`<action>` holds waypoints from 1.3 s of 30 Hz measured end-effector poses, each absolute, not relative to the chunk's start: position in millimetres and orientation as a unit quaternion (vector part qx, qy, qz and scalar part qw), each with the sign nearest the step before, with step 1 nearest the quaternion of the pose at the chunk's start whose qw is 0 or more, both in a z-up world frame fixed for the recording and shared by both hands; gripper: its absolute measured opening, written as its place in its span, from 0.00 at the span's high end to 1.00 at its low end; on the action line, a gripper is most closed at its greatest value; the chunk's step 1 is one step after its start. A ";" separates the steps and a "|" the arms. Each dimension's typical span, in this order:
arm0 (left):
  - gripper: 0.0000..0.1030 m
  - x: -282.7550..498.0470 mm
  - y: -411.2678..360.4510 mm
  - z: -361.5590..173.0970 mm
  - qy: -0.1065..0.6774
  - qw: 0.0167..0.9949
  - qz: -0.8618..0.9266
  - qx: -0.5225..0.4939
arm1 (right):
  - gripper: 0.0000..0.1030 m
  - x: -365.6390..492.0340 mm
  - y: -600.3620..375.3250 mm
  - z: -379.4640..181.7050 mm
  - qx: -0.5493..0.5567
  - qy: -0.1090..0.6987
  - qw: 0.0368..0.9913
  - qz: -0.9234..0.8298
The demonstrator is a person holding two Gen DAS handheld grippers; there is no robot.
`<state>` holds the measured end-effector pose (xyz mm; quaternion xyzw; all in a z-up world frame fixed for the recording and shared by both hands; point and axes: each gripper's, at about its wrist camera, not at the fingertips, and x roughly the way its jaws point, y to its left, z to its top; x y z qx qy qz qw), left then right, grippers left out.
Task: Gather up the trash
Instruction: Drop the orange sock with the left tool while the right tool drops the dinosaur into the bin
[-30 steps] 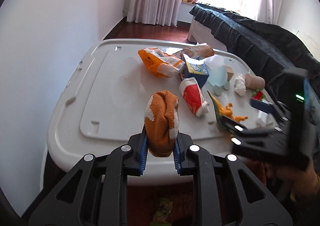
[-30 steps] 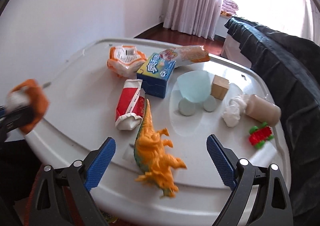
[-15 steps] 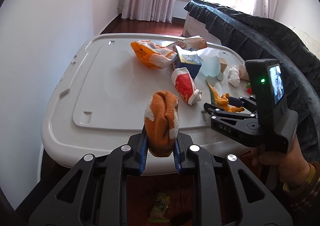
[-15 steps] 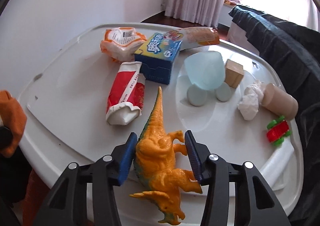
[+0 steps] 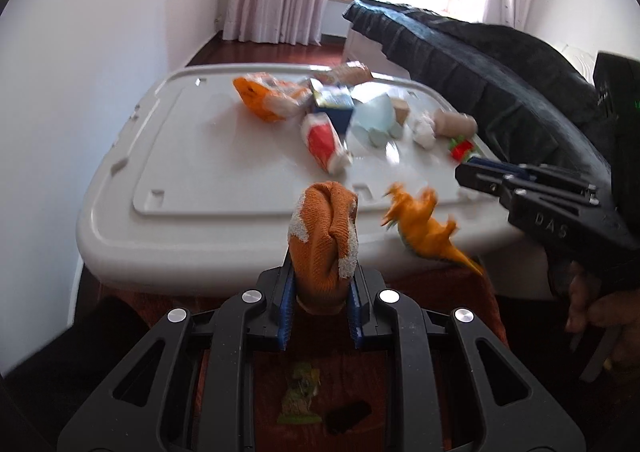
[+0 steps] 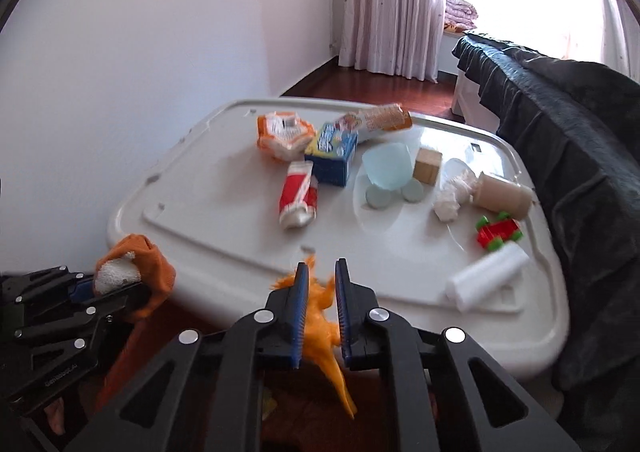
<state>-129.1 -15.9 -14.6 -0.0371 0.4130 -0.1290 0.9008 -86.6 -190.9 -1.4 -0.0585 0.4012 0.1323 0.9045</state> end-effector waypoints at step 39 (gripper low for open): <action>0.15 -142.7 -26.5 -23.4 0.475 0.875 -0.096 -0.008 | 0.17 -129.2 -257.3 7.8 -0.004 0.345 0.938 0.043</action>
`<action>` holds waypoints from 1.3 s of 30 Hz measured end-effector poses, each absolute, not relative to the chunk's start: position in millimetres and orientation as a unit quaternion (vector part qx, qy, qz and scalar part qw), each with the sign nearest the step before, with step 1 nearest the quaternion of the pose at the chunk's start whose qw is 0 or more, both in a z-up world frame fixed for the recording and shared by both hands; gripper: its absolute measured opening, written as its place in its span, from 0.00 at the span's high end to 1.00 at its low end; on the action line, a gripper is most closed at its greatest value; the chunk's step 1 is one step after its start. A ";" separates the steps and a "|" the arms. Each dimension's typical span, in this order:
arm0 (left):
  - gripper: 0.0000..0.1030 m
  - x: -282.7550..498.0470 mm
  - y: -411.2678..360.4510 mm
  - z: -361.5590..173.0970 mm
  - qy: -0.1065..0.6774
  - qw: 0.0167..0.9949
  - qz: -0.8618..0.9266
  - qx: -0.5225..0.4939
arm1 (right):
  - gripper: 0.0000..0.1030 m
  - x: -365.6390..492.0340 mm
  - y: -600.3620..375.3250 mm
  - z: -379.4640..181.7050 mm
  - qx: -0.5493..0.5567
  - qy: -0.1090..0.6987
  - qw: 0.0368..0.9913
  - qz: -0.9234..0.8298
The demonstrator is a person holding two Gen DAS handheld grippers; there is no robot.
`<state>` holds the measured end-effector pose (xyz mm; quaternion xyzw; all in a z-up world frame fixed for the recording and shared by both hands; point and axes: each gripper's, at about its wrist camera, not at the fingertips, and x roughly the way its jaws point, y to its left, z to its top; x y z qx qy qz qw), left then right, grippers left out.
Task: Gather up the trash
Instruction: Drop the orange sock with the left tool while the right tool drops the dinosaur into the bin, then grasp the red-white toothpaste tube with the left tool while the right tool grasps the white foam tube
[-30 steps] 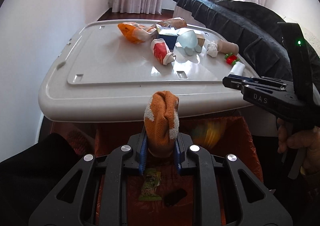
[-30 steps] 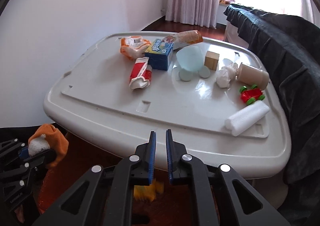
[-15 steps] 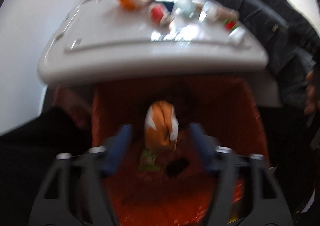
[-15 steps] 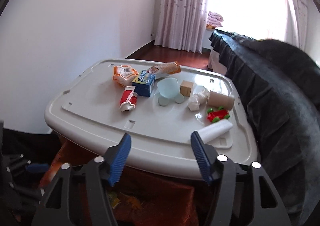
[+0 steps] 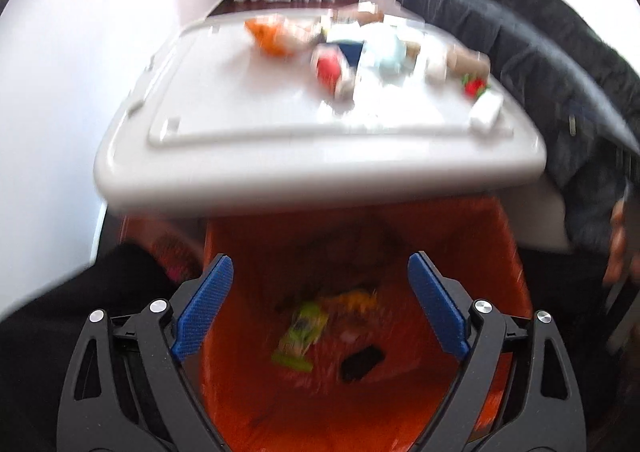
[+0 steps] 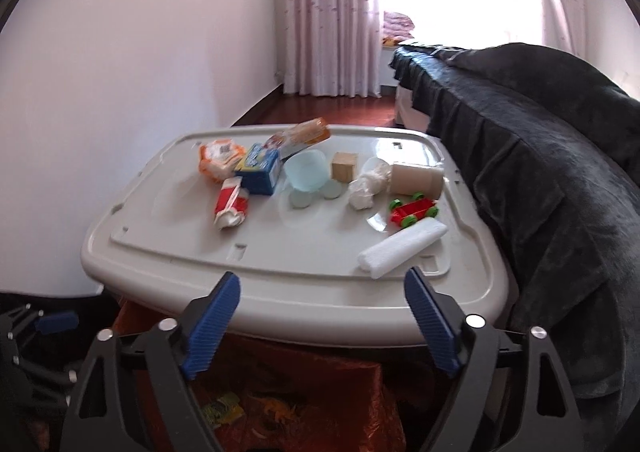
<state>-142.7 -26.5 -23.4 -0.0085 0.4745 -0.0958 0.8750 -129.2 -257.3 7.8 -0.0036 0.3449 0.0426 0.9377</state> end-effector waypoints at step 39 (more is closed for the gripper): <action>0.73 -37.8 -55.9 -15.4 0.405 0.906 -0.119 -0.024 | 0.05 -27.9 -303.4 -44.7 0.034 0.405 0.910 -0.083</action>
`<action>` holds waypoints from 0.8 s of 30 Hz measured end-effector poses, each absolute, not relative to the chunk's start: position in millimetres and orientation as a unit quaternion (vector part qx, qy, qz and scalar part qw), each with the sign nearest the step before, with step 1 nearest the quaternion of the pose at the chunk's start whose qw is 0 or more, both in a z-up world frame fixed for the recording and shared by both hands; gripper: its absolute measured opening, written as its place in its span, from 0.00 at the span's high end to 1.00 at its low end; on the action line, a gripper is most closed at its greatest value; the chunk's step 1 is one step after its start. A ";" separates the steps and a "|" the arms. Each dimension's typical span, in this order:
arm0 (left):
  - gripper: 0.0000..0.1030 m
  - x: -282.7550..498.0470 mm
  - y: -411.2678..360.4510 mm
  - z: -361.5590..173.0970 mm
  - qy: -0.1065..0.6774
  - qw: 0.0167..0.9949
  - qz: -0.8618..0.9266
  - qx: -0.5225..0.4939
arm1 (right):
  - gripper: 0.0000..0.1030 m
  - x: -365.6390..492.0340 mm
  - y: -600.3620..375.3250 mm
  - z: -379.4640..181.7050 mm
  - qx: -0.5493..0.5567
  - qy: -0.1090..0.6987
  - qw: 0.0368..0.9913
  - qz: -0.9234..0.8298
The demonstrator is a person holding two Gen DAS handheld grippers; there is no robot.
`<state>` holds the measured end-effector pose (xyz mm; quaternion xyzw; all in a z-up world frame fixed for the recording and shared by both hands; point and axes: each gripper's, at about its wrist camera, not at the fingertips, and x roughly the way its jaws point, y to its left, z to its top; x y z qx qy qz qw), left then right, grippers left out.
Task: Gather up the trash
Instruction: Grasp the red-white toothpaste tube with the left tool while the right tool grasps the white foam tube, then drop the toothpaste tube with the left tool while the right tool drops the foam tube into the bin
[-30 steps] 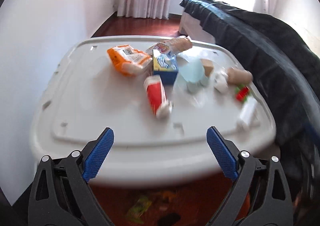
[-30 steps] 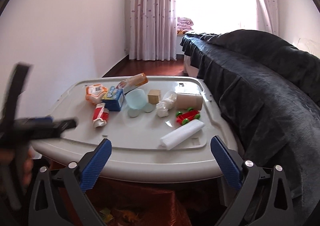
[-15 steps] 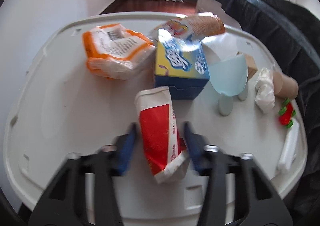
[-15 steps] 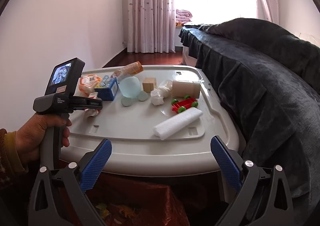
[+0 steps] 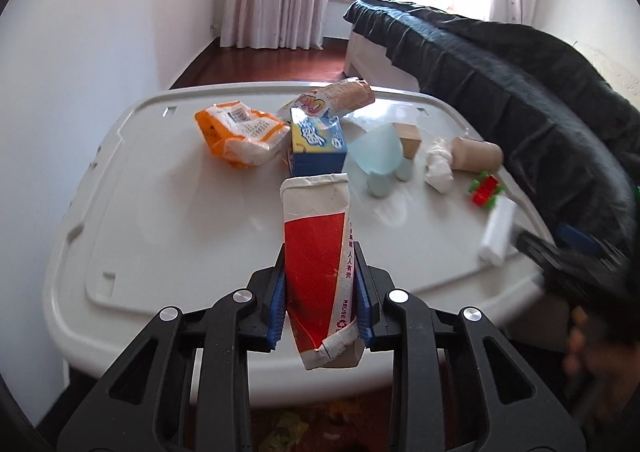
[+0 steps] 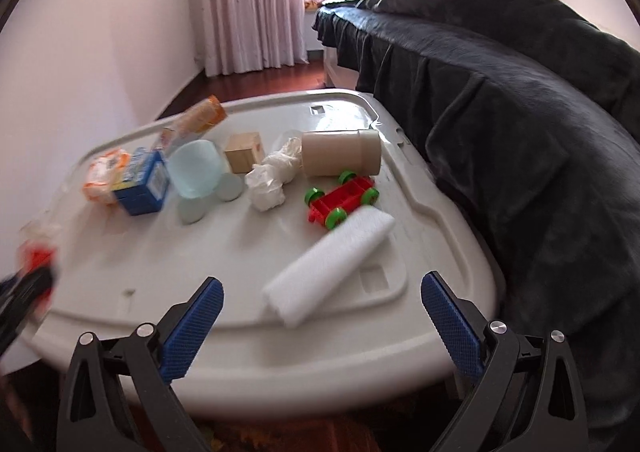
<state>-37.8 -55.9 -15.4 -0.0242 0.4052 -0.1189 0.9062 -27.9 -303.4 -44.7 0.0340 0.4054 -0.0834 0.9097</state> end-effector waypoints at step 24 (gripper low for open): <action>0.73 -57.8 -51.0 -15.7 0.400 0.904 -0.147 -0.036 | 0.79 -17.2 -277.3 -65.6 0.028 0.435 0.900 0.004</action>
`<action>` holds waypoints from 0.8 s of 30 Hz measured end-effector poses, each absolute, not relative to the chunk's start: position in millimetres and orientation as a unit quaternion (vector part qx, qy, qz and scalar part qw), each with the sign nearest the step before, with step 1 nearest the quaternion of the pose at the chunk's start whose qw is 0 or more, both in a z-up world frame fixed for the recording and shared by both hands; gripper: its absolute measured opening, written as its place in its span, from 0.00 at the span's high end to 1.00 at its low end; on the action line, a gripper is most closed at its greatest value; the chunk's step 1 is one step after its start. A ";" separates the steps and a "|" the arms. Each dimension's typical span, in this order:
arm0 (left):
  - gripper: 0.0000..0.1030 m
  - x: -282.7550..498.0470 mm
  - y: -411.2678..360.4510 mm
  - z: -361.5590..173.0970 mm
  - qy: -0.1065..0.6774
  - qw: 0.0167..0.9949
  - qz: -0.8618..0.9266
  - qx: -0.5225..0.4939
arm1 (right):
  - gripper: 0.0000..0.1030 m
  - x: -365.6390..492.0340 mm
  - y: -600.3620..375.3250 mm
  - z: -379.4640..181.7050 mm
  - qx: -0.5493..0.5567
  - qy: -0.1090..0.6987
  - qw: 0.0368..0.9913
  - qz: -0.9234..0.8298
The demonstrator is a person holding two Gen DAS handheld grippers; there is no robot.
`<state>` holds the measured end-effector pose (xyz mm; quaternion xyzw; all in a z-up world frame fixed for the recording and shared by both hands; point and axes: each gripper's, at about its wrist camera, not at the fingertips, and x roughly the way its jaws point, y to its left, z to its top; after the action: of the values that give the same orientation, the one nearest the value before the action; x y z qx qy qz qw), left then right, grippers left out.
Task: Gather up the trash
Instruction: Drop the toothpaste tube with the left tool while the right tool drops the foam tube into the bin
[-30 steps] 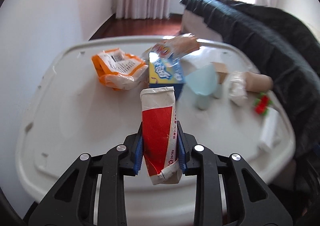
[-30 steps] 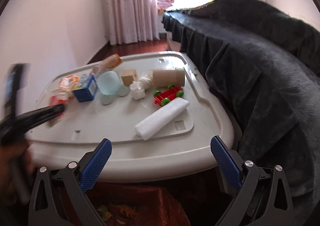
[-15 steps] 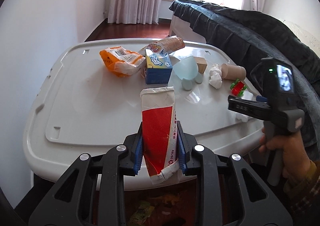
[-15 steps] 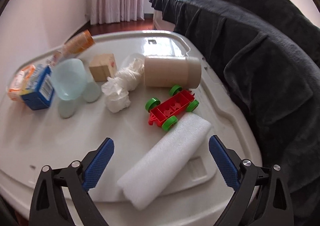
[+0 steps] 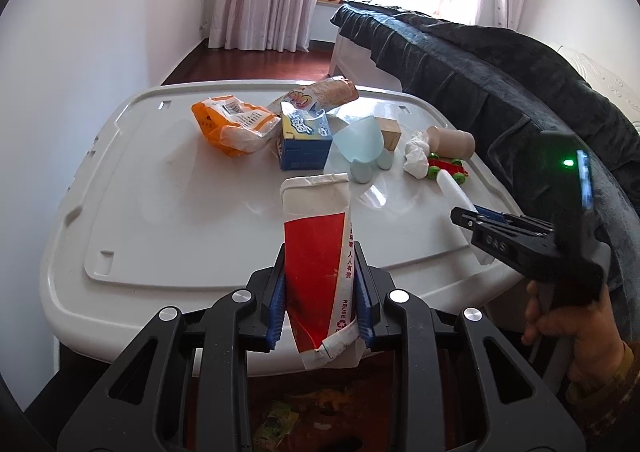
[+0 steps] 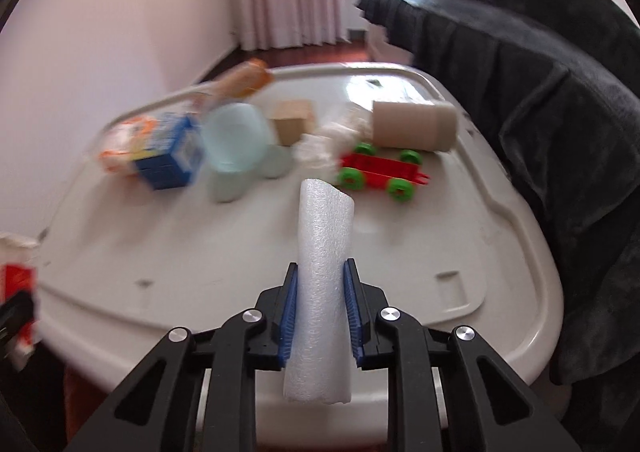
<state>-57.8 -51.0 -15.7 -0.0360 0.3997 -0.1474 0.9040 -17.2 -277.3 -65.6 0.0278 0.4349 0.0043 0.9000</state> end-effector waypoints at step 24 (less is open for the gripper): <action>0.67 -187.5 -28.1 -75.0 0.523 0.841 -0.136 -0.020 | 0.76 -179.6 -186.1 -75.4 -0.027 0.506 0.848 0.157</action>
<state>-187.5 -28.1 -75.0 -0.0201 0.5227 -0.1364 0.8413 -179.6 -186.1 -75.4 -0.0269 0.5057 0.1572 0.8478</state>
